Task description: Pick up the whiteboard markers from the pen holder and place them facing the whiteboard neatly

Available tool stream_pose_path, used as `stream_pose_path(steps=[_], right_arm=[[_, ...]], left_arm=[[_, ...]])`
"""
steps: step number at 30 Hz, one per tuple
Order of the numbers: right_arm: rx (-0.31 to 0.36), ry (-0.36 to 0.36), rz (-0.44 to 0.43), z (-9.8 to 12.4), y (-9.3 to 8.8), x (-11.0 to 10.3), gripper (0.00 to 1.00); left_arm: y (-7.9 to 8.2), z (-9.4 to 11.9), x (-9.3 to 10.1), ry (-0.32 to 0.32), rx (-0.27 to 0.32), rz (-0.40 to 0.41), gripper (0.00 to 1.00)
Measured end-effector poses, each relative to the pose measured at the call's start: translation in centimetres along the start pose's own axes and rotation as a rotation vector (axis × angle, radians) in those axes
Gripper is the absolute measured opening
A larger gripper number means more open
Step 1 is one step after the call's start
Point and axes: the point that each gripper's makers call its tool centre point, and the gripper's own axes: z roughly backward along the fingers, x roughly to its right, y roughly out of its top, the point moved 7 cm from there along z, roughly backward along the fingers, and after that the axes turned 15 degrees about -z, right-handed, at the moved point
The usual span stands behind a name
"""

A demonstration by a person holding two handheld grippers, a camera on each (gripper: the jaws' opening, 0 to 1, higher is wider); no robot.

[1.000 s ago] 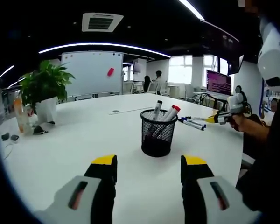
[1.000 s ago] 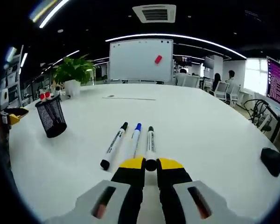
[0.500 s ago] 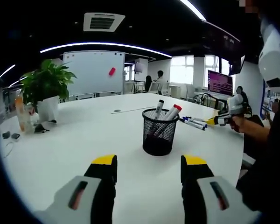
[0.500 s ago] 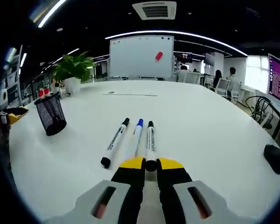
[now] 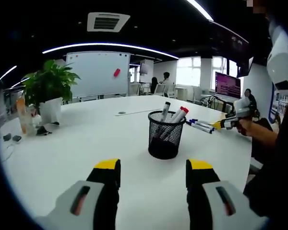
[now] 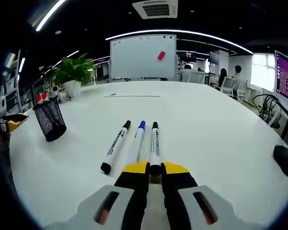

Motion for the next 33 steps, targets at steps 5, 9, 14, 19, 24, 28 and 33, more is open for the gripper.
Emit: stream_pose_path(steps=[5, 9, 14, 19, 24, 28, 33], right_arm=[[-0.002, 0.002, 0.0, -0.11, 0.02, -0.06, 0.14], [-0.013, 0.003, -0.002, -0.15, -0.21, -0.03, 0.14], [-0.022, 0.002, -0.01, -0.19, -0.46, 0.05, 0.14], [-0.024, 0.008, -0.02, -0.12, -0.52, 0.08, 0.14], [-0.026, 0.011, -0.016, -0.11, -0.57, 0.07, 0.14], [-0.025, 0.014, -0.007, -0.1, -0.59, 0.01, 0.14], [-0.022, 0.012, 0.021, -0.07, -0.69, -0.08, 0.14]], left_arm=[[-0.05, -0.05, 0.06, -0.001, -0.001, 0.001, 0.56], [-0.12, -0.01, 0.0, 0.002, -0.004, 0.003, 0.56], [-0.16, -0.02, -0.01, 0.001, -0.006, 0.004, 0.56], [-0.15, -0.09, 0.01, 0.001, -0.005, 0.005, 0.56], [-0.14, -0.1, 0.09, -0.001, -0.005, 0.006, 0.56], [-0.19, -0.07, 0.08, 0.001, -0.006, 0.007, 0.56], [-0.2, -0.05, 0.13, -0.001, -0.006, 0.007, 0.56]])
